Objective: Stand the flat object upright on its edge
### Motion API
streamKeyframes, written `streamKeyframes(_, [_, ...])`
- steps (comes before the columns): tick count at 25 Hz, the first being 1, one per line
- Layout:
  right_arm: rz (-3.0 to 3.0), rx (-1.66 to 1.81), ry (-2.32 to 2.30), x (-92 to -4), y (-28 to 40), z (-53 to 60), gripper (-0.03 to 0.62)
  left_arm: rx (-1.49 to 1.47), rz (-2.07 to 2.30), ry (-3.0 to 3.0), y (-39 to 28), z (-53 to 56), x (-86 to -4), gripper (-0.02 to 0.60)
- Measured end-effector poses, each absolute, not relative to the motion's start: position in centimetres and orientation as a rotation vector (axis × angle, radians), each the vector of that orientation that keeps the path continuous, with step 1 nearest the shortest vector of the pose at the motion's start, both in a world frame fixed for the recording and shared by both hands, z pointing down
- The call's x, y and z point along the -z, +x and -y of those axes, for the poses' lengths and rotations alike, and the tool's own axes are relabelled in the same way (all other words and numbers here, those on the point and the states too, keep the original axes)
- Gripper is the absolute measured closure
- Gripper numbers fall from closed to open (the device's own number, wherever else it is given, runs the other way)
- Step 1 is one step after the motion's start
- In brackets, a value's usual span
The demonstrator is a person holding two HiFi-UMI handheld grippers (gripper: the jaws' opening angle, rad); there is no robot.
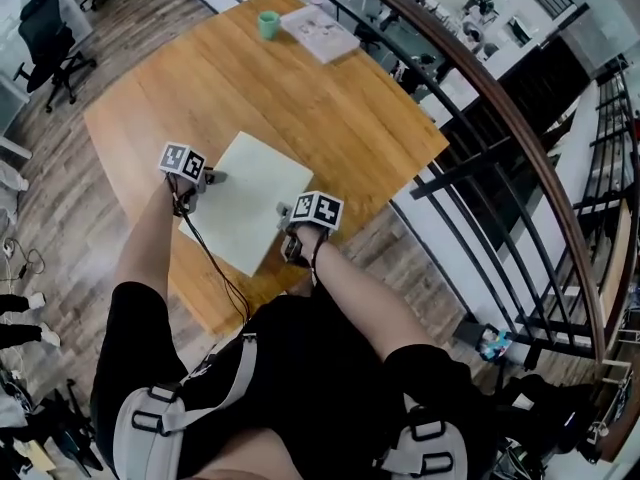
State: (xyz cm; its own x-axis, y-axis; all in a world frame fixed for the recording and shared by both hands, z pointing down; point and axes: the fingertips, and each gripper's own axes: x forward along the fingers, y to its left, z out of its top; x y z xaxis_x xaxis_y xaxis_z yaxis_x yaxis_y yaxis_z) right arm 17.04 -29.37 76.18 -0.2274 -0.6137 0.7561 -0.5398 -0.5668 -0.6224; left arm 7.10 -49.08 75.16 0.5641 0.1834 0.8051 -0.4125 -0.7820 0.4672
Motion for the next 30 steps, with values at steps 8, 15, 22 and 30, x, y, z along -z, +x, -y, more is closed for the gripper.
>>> streamKeyframes(8, [-1.431,1.911,-2.022,-74.4,19.7,28.4,0.444,-1.146,0.235,2.126,7.6,46.8,-73.1,0.383])
streamKeyframes(15, [-1.654,1.696,-2.07,-69.7,23.5,29.7,0.444,-0.977,0.282,2.273,9.5,46.5,-66.6,0.39])
streamKeyframes(22, [-1.879,1.454,-2.118,-65.0,28.2,31.8,0.444,-0.796,0.441,2.458,11.6,45.6,-60.2,0.391])
streamKeyframes(30, [-2.268,1.035,-2.074,-56.5,29.8,38.2,0.444,-0.492,0.74,2.565,9.8,46.9,-52.7,0.393])
